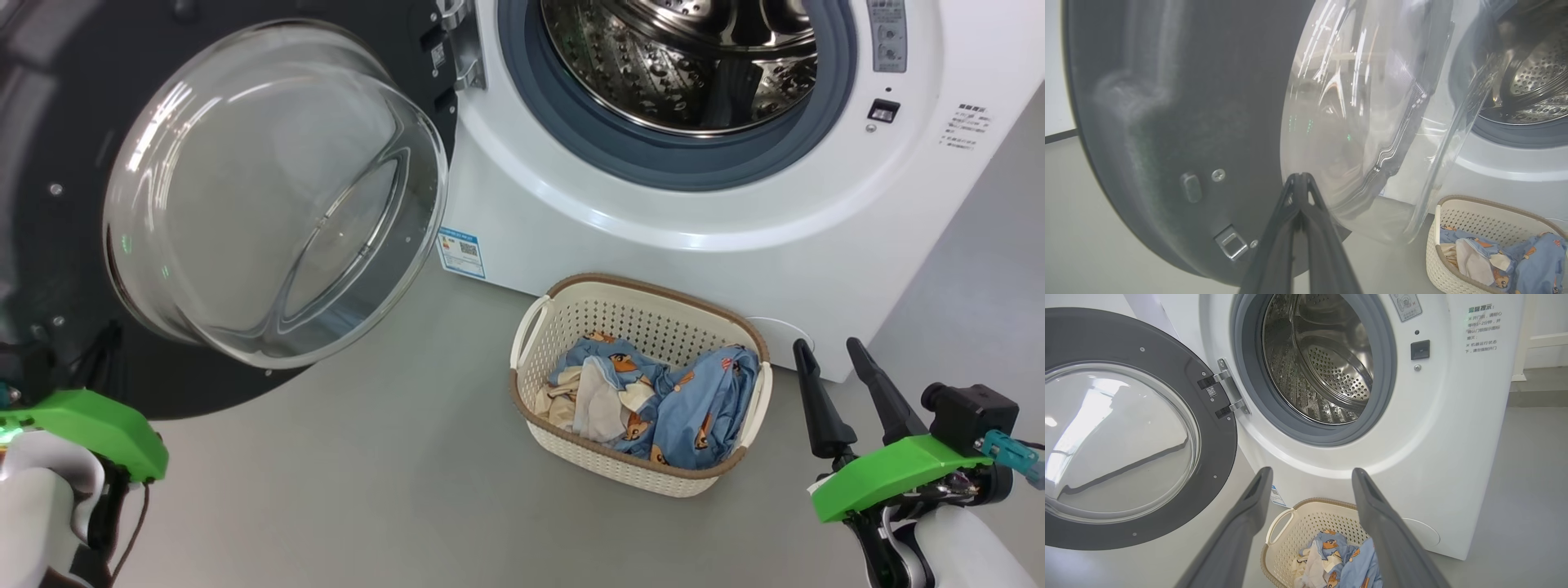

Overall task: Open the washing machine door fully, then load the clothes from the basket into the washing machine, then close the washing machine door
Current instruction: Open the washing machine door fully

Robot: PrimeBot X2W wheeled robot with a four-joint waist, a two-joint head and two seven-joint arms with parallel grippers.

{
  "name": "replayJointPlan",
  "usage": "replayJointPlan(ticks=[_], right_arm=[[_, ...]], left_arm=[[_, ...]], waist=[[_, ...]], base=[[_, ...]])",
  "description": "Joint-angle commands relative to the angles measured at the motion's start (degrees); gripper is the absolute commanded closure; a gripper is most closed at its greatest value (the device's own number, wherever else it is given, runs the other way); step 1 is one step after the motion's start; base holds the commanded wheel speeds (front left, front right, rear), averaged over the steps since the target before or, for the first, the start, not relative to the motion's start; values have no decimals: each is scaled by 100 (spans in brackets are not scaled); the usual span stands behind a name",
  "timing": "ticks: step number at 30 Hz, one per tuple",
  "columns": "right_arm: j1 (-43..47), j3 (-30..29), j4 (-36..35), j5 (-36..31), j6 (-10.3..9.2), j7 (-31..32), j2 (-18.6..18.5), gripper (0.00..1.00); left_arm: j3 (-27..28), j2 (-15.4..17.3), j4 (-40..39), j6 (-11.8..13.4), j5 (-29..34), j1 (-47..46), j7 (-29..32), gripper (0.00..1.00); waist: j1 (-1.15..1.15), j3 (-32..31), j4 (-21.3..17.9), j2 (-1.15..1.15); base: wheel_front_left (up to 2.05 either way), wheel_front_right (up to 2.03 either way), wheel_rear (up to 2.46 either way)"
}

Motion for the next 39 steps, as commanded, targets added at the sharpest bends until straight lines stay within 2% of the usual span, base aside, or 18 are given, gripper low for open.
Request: replayJointPlan(ticks=[1,3,4,5,15,22,30,39], right_arm=[[-1,149,-127,56,26,-70,-14,0],[15,151,-135,57,26,-70,-7,0],[23,160,-134,59,26,-70,-2,0],[33,165,-136,62,26,-70,1,0],[85,251,-212,50,26,-70,35,0],[68,377,-240,57,26,-70,-15,0],[57,453,-303,17,26,-70,-70,0],[26,501,-344,-148,26,-70,-157,0]], left_arm=[[179,255,-245,-5,-14,30,-94,84],[194,217,-480,16,-25,171,-107,35],[200,200,-618,40,-22,257,-112,4],[216,172,-772,61,-33,346,-116,0],[337,-101,-2606,448,-194,1592,-115,0],[324,-281,-3390,697,-284,2176,-80,0],[330,-396,-4107,1031,-312,2670,-41,0],[278,-533,-4710,1299,-316,3038,-18,0]], waist=[[0,-68,-47,0],[0,-103,-85,0],[0,-127,-112,0],[0,-141,-134,0],[0,-329,-572,0],[0,-396,-910,0],[0,-459,-1521,0],[0,-506,-2129,0]], base=[[0,0,0],[0,0,0],[0,0,0],[0,0,0],[0,0,0],[0,0,0],[0,0,0],[0,0,0]])
